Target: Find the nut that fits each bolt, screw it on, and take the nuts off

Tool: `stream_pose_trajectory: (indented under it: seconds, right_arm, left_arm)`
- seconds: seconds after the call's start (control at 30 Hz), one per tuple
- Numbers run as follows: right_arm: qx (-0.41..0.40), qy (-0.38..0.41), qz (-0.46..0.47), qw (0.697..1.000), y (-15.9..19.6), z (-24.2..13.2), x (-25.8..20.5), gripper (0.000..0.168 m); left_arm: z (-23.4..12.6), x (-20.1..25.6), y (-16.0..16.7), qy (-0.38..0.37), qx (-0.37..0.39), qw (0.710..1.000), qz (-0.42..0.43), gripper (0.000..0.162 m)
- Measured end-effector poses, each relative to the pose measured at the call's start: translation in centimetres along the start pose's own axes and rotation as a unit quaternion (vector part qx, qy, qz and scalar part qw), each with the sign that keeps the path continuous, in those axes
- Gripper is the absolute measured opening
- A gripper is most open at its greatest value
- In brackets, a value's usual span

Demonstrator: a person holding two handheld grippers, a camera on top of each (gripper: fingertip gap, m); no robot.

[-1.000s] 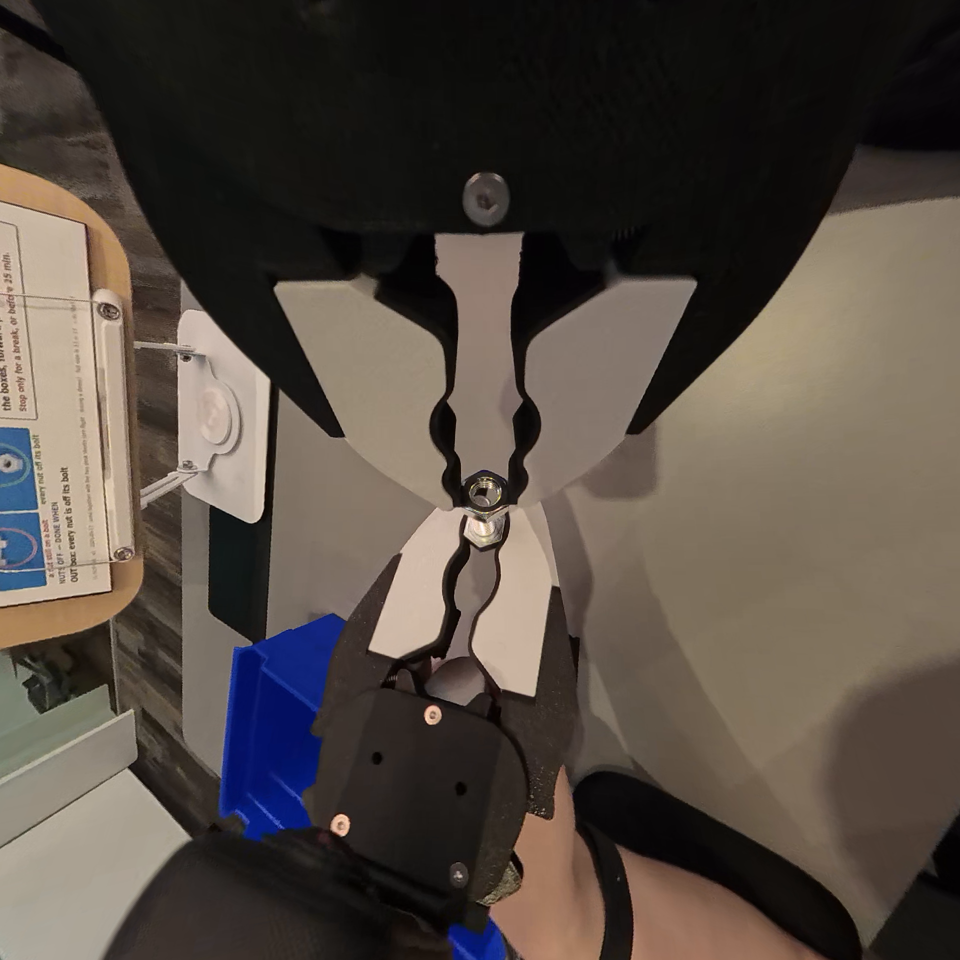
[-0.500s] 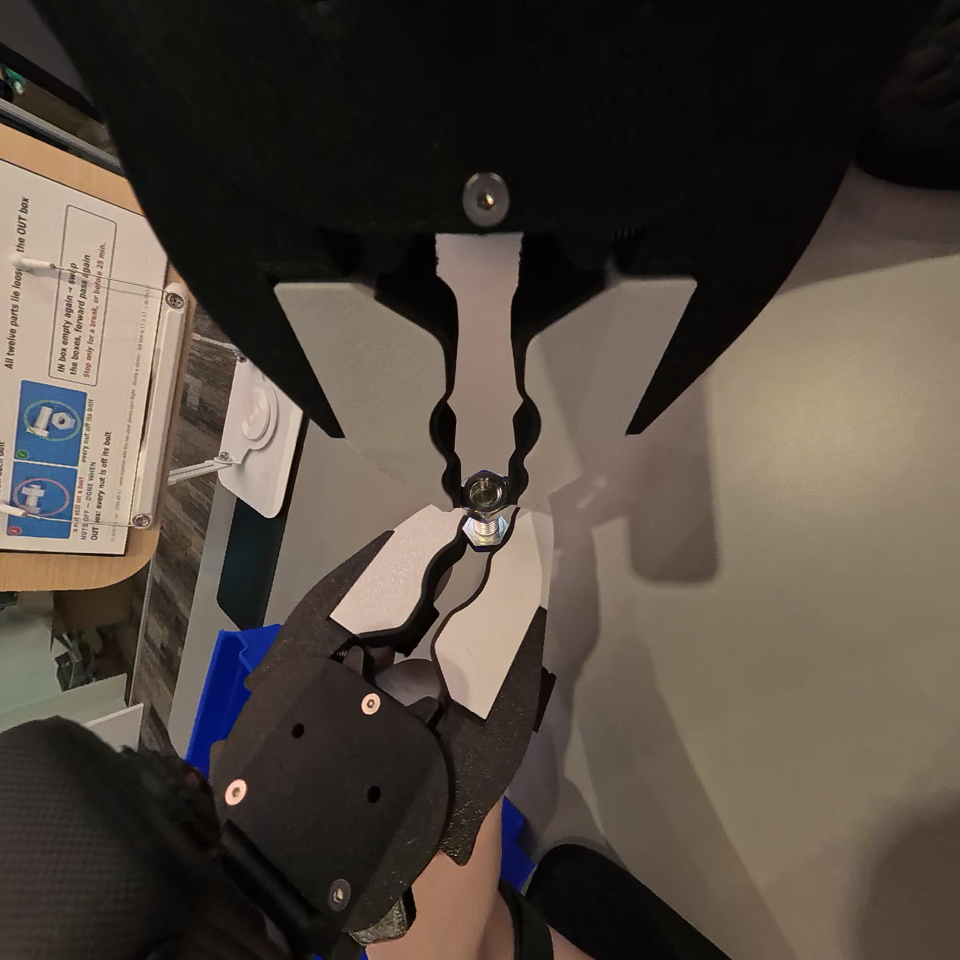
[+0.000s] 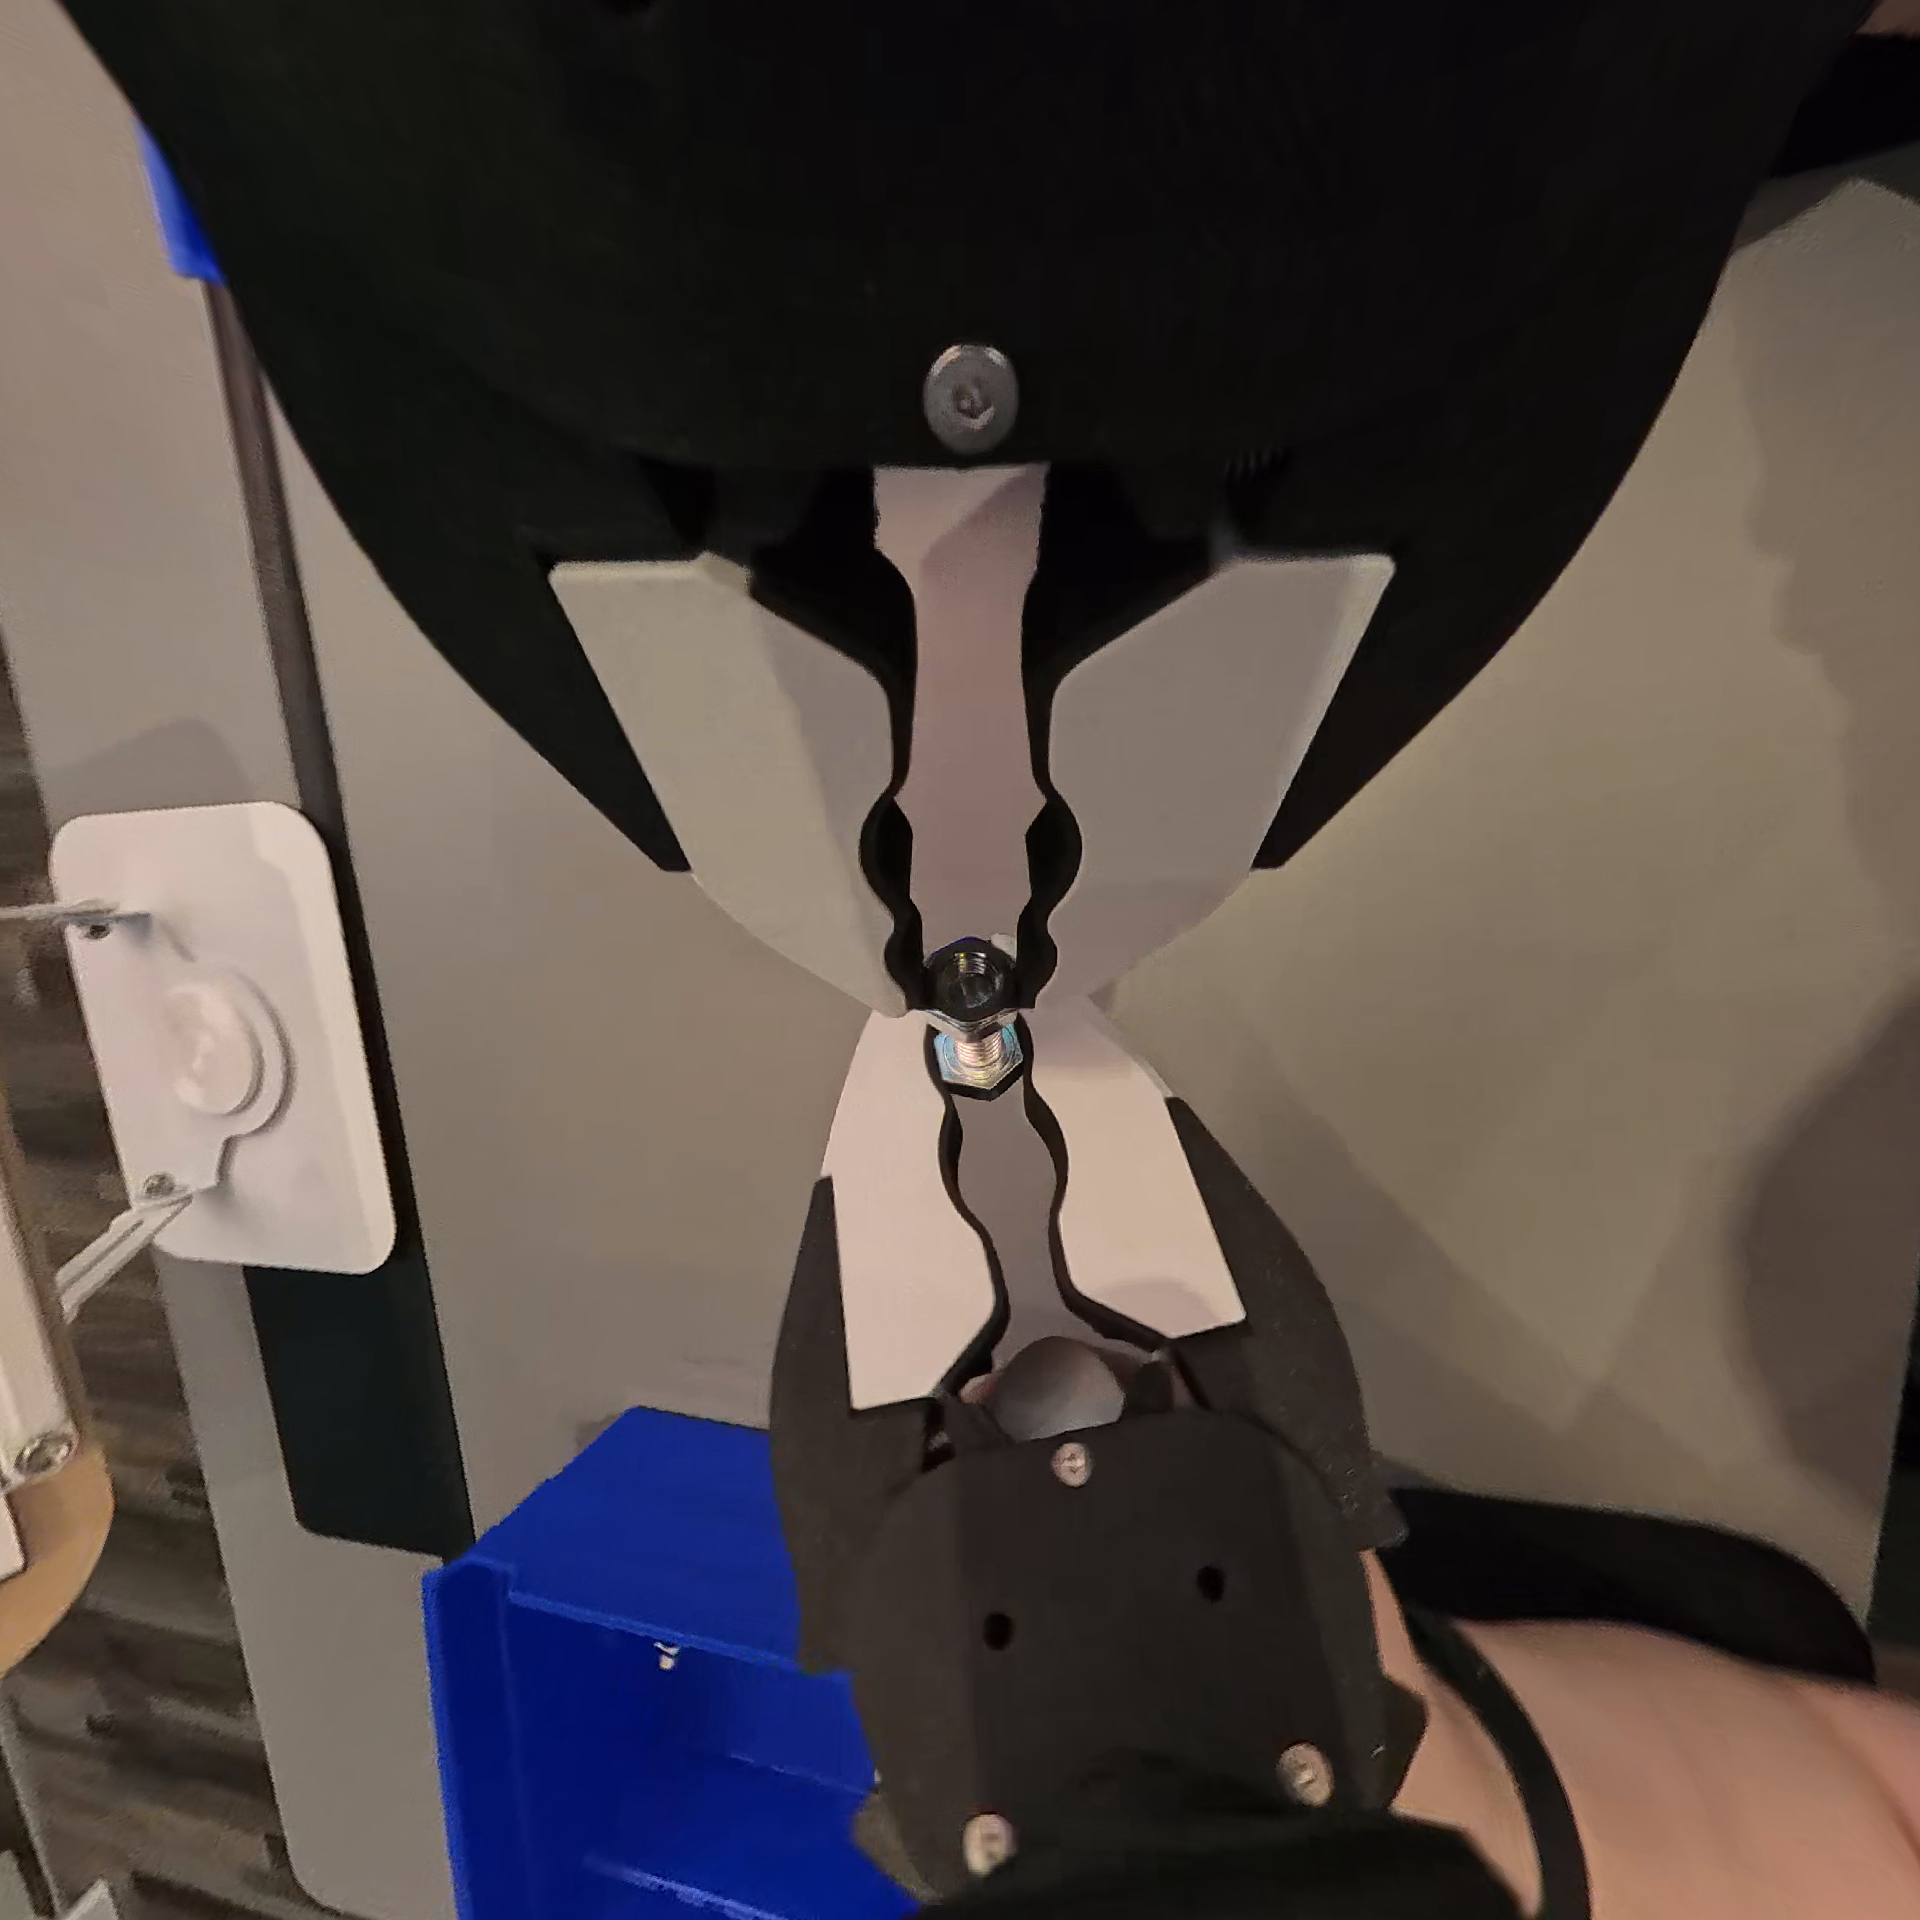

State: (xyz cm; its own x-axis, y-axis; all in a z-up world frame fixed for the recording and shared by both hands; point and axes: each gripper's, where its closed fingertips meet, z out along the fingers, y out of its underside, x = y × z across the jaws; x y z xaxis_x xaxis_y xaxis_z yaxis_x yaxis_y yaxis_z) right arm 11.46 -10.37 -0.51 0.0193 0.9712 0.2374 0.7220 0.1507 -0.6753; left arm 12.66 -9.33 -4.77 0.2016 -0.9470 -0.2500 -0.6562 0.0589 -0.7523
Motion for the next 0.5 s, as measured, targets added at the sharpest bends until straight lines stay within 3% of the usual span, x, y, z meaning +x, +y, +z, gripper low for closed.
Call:
stream_pose_trajectory:
  seconds: [0.33, 0.5]
  right_arm:
    - [0.023, -0.025, 0.141, 0.989, -0.6, -0.3, 1.5, 0.018]
    - [-0.021, -0.057, 0.190, 0.980, -1.5, -1.0, 2.2, 0.018]
  left_arm:
    - [-0.2, -1.7, -0.7, -0.060, 0.022, 0.997, -0.030, 0.014]
    - [-1.0, -2.7, -1.8, -0.097, 0.056, 0.993, -0.045, 0.014]
